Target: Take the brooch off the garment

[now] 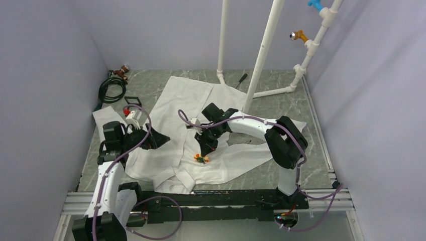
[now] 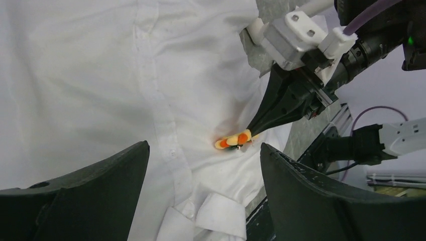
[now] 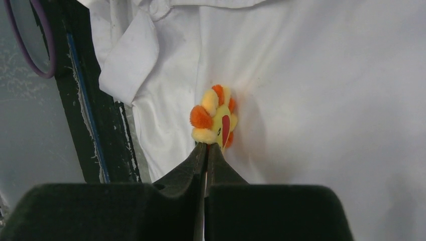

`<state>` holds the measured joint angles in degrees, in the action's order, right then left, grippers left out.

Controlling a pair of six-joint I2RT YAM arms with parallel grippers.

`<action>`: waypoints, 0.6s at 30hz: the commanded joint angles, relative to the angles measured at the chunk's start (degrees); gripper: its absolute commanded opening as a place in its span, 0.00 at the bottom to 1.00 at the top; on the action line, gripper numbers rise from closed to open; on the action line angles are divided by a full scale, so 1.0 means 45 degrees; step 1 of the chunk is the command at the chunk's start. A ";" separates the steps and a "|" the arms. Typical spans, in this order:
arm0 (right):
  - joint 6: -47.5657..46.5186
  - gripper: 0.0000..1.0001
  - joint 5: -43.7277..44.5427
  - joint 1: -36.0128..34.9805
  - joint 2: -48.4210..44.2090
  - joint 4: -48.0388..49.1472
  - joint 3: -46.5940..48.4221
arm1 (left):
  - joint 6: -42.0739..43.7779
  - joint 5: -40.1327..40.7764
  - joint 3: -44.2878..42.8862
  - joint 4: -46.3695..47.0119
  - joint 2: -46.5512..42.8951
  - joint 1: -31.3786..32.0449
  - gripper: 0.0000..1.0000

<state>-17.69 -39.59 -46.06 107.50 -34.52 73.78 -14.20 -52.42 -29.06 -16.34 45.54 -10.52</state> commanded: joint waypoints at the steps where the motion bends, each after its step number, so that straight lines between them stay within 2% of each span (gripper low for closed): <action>1: 0.0448 0.00 0.0034 0.0217 0.0386 0.0061 -0.0035 | -0.2209 -0.0145 0.1160 0.2645 -0.0134 0.0284 0.85; 8: 0.0631 0.00 0.0360 0.0282 0.0950 0.0429 -0.0476 | -0.1556 0.0200 0.1379 0.3367 0.0383 0.1247 0.73; 15: 0.0553 0.00 0.0535 0.0432 0.0959 0.0546 -0.0806 | 0.1539 0.0234 0.1129 0.2657 0.0412 0.2260 0.61; 18: 0.0636 0.00 0.0465 0.0433 0.0797 0.0788 -0.0900 | 0.1232 0.0118 0.1641 0.3041 0.0302 0.2664 0.57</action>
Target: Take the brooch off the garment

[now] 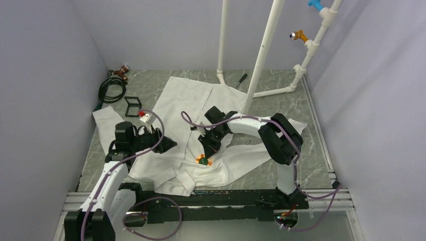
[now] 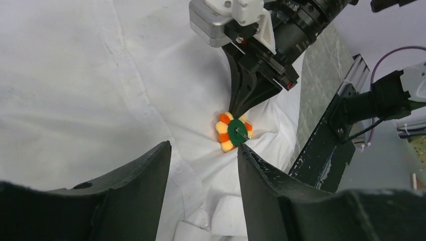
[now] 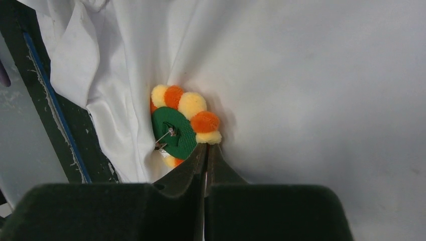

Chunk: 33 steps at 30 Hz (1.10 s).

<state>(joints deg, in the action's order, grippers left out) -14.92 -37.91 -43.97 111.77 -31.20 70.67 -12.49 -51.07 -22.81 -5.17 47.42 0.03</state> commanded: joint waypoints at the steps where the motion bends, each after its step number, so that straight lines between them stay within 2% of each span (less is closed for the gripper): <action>1: 0.0088 0.00 0.0071 -0.0034 -0.0223 0.0162 -0.0248 | 0.0758 -0.0254 0.0313 0.0679 -0.0101 0.0417 0.56; 4: 0.0321 0.00 0.0019 -0.0015 -0.0474 0.0551 -0.0371 | -0.0120 0.0016 0.0122 0.0977 0.0386 0.0597 0.53; 7: 0.0698 0.00 -0.0041 0.0083 -0.0831 0.1163 -0.0648 | -0.2387 -0.0258 0.0260 0.2586 0.1447 0.0628 0.50; 10: 0.1154 0.00 -0.0052 0.0277 -0.1323 0.1911 -0.1032 | -0.4173 -0.0078 0.0937 0.4126 0.1877 0.0632 0.51; 14: 0.1624 0.00 0.0108 0.0532 -0.2149 0.2673 -0.1483 | -0.5056 -0.0287 0.1729 0.5704 0.2231 0.0712 0.54; 18: 0.1839 0.00 -0.0214 0.0590 -0.2799 0.3598 -0.2058 | -0.4450 -0.0426 0.1971 0.6818 0.2636 0.1495 0.60; 20: 0.1856 0.00 -0.0381 0.0600 -0.2932 0.3997 -0.2259 | -0.3520 -0.0357 0.1828 0.6768 0.3007 0.1928 0.60; 23: 0.1703 0.00 -0.0641 0.0708 -0.2895 0.4235 -0.2354 | -0.3182 -0.0364 0.1726 0.7069 0.3715 0.2237 0.61; 29: 0.1720 0.00 -0.1132 0.1138 -0.3099 0.4790 -0.2876 | -0.2835 -0.0710 0.1230 0.8318 0.5949 0.2669 0.60; 33: 0.1419 0.00 -0.0680 0.1157 -0.3202 0.4849 -0.3272 | -0.2918 -0.1112 0.0565 0.9428 0.7662 0.3045 0.60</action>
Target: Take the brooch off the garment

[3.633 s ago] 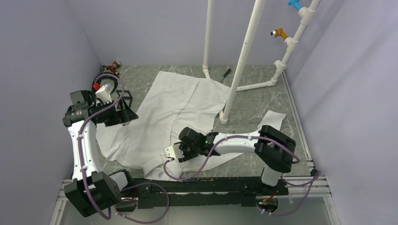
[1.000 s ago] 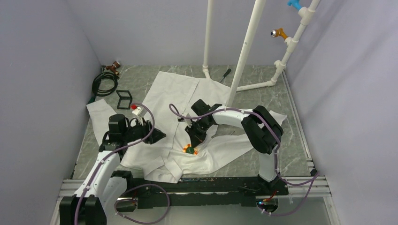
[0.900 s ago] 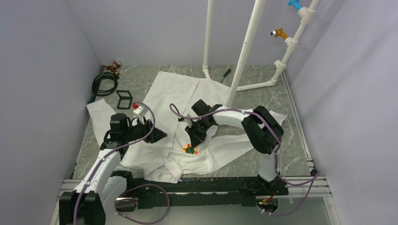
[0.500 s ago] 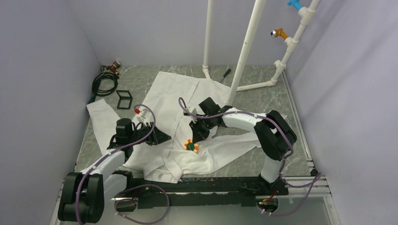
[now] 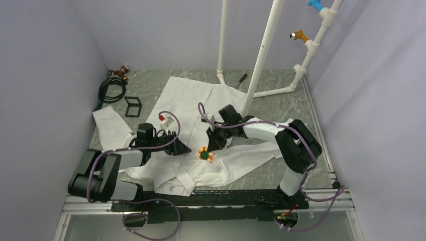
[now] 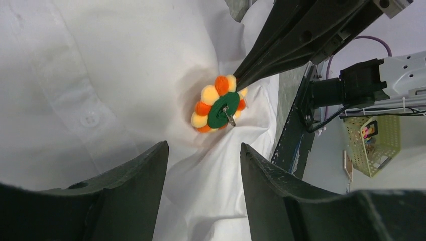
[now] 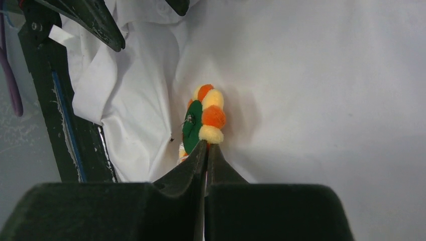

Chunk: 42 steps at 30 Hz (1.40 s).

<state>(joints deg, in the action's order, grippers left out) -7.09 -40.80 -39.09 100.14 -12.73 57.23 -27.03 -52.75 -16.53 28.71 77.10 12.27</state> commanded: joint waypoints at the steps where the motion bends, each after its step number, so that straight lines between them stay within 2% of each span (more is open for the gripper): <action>1: -0.0387 0.00 0.0125 0.0074 -0.0642 0.0782 -0.0363 | 0.0221 -0.0890 -0.0961 0.2201 0.1435 0.0433 0.60; 5: -0.0560 0.00 0.0643 0.0074 -0.0873 0.1031 -0.0596 | -0.0278 -0.1184 -0.1295 0.3369 0.2560 0.1031 0.57; 12: -0.0487 0.00 0.0725 0.0079 -0.1729 0.1842 -0.1105 | -0.0073 -0.0910 -0.1679 0.3138 0.3384 0.1531 0.56; 17: -0.0776 0.00 0.0443 0.0074 -0.2137 0.2324 -0.1551 | 0.0310 -0.0742 -0.1757 0.2665 0.3550 0.1531 0.69; 21: -0.0925 0.00 0.0298 0.0083 -0.2386 0.2444 -0.1817 | 0.0816 -0.1106 -0.1739 0.2685 0.3838 0.1531 0.74; 31: -0.1005 0.00 -0.0086 0.0074 -0.3036 0.3343 -0.2603 | 0.1019 -0.1695 -0.1736 0.3722 0.4239 0.2166 0.66; 37: -0.1698 0.00 -0.0452 0.0037 -0.3294 0.3472 -0.2661 | 0.1262 -0.1718 -0.1840 0.4106 0.4435 0.2175 0.71; 42: -0.2670 0.00 -0.0925 -0.0063 -0.3264 0.3336 -0.2556 | 0.2853 -0.2130 -0.2141 0.3389 0.4134 0.2173 0.73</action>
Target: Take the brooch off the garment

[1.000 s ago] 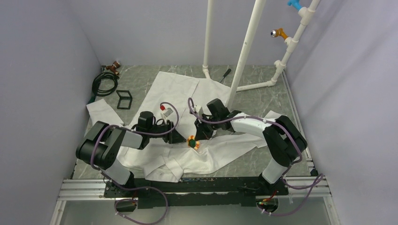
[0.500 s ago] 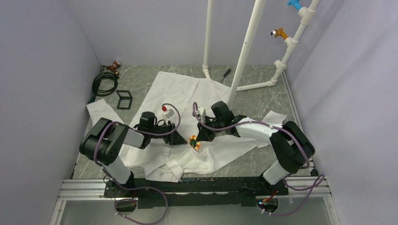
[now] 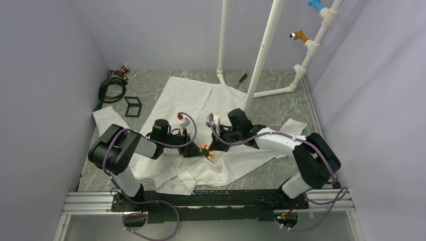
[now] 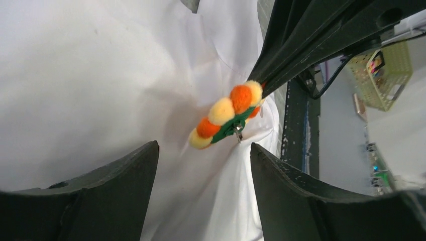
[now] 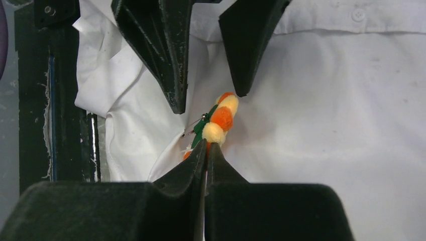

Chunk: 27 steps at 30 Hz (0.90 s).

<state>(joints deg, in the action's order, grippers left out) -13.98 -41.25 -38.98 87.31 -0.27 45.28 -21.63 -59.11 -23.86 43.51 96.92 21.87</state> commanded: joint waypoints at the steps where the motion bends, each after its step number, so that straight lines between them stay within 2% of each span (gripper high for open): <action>1: -0.1330 0.00 -0.0917 -0.0087 -0.0426 0.0495 0.0122 | 0.2105 -0.0749 -0.0577 -0.0163 -0.0377 0.0043 0.73; 6: -0.2202 0.00 -0.1249 -0.0126 -0.0391 0.0163 0.0245 | 0.3660 -0.1343 -0.0883 -0.1056 -0.0668 0.0043 0.69; 11: -0.2329 0.00 -0.1422 -0.0126 -0.0271 0.0124 0.0351 | 0.4643 -0.1838 -0.1278 -0.2353 -0.0854 0.0043 0.55; 13: -0.2278 0.00 -0.1476 -0.0126 -0.0229 0.0235 0.0363 | 0.5168 -0.1984 -0.1353 -0.2597 -0.0845 0.0072 0.53; 22: -0.2324 0.00 -0.1565 -0.0126 -0.0215 0.0209 0.0427 | 0.5838 -0.2207 -0.1545 -0.3335 -0.0758 0.0295 0.49; 25: -0.2408 0.00 -0.1538 -0.0126 -0.0175 0.0135 0.0422 | 0.5856 -0.2215 -0.1554 -0.3398 -0.0858 0.0336 0.43; 27: -0.2457 0.00 -0.1459 -0.0126 -0.0117 0.0101 0.0412 | 0.5622 -0.2224 -0.1564 -0.3357 -0.0970 0.0355 0.35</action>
<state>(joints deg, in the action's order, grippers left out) -23.05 -45.58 -39.33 87.26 -0.43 45.32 2.33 -66.41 -29.34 28.60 94.65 23.05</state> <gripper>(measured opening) 0.016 0.414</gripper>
